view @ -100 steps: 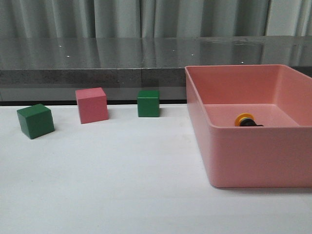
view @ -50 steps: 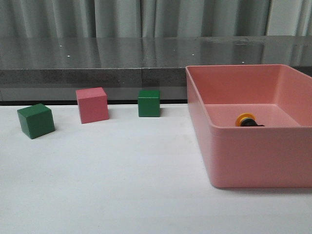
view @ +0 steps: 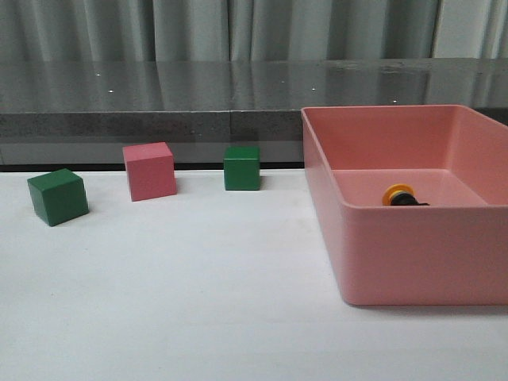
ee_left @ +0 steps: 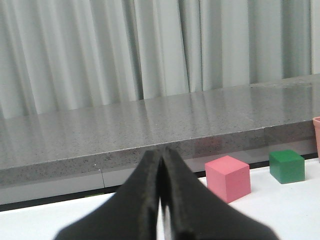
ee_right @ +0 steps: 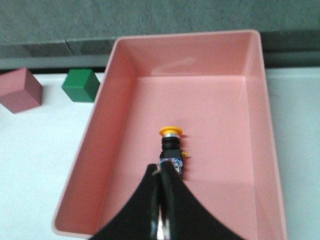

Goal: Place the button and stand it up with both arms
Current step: 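Move the right gripper over the pink bin toward the yellow button, then lower the right gripper into the bin and grasp the button's black body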

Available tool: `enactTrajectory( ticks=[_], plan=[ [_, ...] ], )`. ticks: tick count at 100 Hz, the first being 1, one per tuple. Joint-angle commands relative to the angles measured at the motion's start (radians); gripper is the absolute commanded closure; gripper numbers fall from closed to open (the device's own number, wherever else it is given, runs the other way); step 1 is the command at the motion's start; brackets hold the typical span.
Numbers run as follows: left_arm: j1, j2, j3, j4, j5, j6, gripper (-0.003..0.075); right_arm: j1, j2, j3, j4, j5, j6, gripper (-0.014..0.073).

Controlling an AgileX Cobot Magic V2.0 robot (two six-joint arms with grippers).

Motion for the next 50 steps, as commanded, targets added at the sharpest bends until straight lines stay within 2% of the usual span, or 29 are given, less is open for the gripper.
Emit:
enactTrajectory(
  ticks=[1,19,28,38,50],
  plan=[
    [0.003,0.011,0.045,-0.006,-0.076,-0.006,0.0740,-0.007,0.168,-0.114,0.004,-0.005,-0.034,0.0655],
    [0.003,0.011,0.045,-0.006,-0.076,-0.006,0.0740,-0.007,0.480,-0.292,0.004,0.113,-0.105,0.0643],
    [0.003,0.011,0.045,-0.006,-0.076,-0.006,0.0740,-0.003,0.599,-0.369,0.004,0.176,-0.121,0.0575],
    [0.003,0.011,0.045,-0.006,-0.076,-0.006,0.0740,0.007,0.726,-0.460,0.010,0.264,-0.121,0.0410],
    [0.003,0.011,0.045,-0.006,-0.076,-0.006,0.0740,0.021,0.823,-0.532,0.011,0.338,-0.121,0.0107]
  ],
)
